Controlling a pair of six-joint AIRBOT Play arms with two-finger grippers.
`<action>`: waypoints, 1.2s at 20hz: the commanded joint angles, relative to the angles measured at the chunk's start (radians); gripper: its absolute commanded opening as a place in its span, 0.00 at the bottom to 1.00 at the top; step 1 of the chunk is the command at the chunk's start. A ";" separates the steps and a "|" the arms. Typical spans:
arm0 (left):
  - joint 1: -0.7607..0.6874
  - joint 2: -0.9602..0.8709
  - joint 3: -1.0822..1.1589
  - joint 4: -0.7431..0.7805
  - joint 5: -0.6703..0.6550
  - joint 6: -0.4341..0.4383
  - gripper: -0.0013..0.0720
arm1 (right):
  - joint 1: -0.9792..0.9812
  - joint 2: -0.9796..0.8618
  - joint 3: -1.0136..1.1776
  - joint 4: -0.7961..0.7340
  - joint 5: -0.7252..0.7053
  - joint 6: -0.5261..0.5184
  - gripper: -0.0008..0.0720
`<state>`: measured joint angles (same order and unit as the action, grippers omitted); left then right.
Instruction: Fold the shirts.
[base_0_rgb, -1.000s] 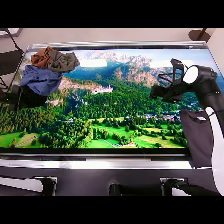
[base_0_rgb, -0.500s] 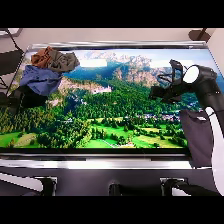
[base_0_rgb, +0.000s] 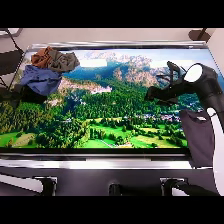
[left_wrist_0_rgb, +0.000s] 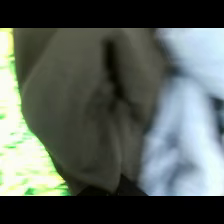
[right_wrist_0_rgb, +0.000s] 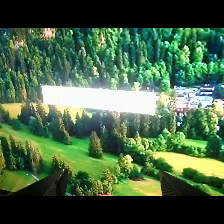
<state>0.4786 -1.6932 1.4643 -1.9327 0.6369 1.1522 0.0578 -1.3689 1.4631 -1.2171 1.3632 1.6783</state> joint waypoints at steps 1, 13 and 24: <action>-0.050 0.203 0.001 -0.001 -0.124 0.114 0.06 | 0.001 0.056 0.001 -0.077 -0.009 -0.085 0.94; -1.050 0.708 -0.052 0.130 -0.057 0.310 0.06 | 0.001 0.397 0.001 -0.382 0.049 -0.054 0.94; -1.238 0.278 -0.179 0.127 -0.017 0.291 0.99 | 0.001 0.446 -0.015 -0.306 0.295 0.012 0.94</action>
<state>-0.7685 -1.3540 1.2854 -1.7908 0.5911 1.4506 0.0582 -0.9199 1.4578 -1.5551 1.6299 1.6806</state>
